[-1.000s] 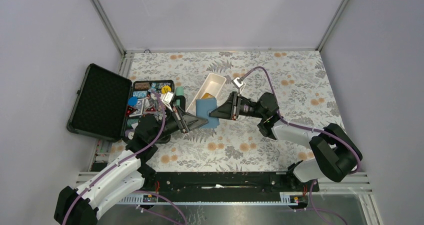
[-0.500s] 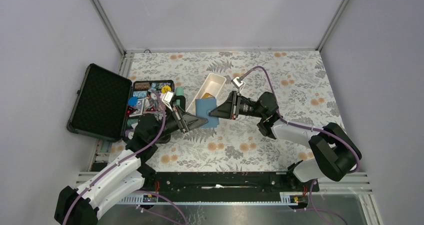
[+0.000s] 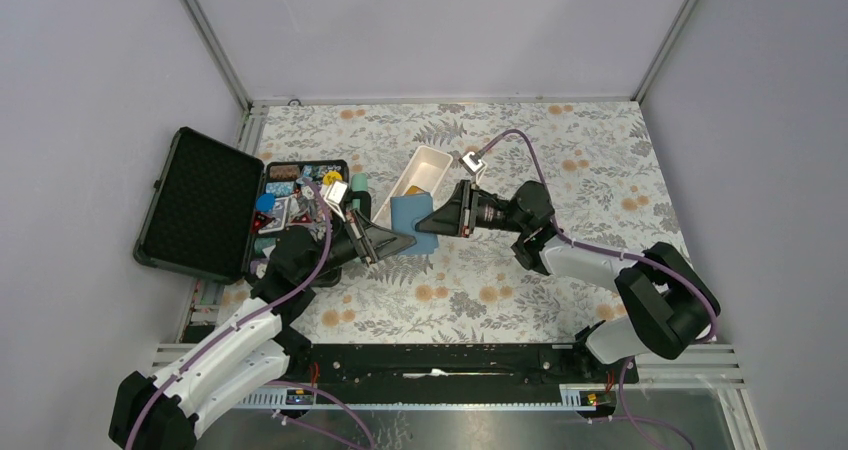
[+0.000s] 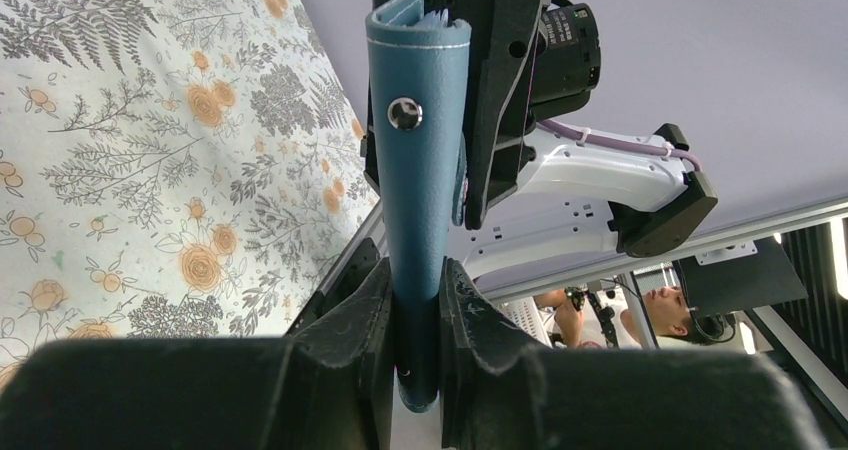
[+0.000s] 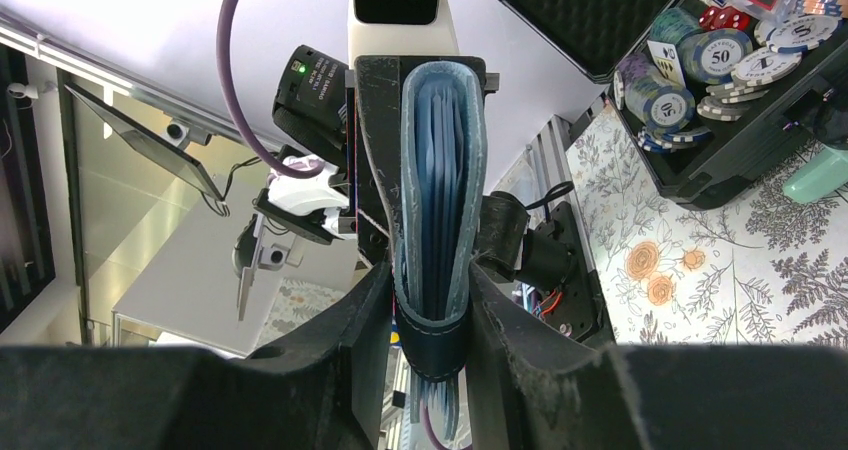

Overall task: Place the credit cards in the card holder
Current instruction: Close the card holder at the center of the board, then place the card holder at the center of the board, then reset both arms

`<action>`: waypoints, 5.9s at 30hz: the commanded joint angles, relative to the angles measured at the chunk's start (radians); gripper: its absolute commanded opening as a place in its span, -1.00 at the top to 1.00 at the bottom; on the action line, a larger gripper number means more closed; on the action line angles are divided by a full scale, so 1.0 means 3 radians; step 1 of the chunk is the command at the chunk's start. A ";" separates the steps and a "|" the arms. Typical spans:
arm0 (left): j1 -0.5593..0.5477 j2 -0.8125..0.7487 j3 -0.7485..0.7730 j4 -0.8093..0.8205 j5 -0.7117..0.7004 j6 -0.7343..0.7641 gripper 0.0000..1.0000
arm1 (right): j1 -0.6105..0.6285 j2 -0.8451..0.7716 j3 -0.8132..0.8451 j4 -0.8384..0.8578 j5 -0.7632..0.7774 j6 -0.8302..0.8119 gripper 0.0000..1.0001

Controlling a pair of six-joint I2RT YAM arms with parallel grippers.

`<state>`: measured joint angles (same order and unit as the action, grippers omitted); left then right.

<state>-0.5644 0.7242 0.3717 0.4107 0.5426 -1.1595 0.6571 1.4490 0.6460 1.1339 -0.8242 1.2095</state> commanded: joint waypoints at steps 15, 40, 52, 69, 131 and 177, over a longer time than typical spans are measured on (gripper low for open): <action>-0.0036 0.0036 0.0167 0.0014 0.0064 0.0081 1.00 | 0.0163 0.0010 0.0219 -0.0347 -0.0095 -0.0350 0.53; 0.0080 -0.0277 0.0189 -0.0198 -0.0062 0.0183 1.00 | 0.0167 -0.0273 -0.0085 -0.0928 0.0150 -0.0920 1.00; 0.0111 -0.0272 0.0138 0.0053 0.0092 0.0112 0.76 | 0.0170 -0.0508 -0.0069 -0.1092 0.0172 -0.1142 1.00; 0.0110 -0.0216 0.0272 -0.0022 0.0228 0.0332 -0.15 | 0.0170 -0.0548 -0.0014 -0.0405 -0.0421 -0.0742 1.00; 0.1970 -0.0012 0.1612 -0.3133 -0.0770 0.2587 -0.97 | -0.1261 0.0353 0.0554 -0.3576 0.1283 -0.2771 0.93; 0.2024 -0.1049 0.1292 -0.3231 -0.2546 0.2696 -0.98 | -0.1265 -0.2630 -0.0582 -0.3112 0.3820 -0.3504 -0.99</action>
<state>0.0380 0.4099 0.7486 -0.5907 -0.2070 -0.3515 0.2802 0.6540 0.4511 0.1505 0.2962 0.1749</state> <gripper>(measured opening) 0.985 0.993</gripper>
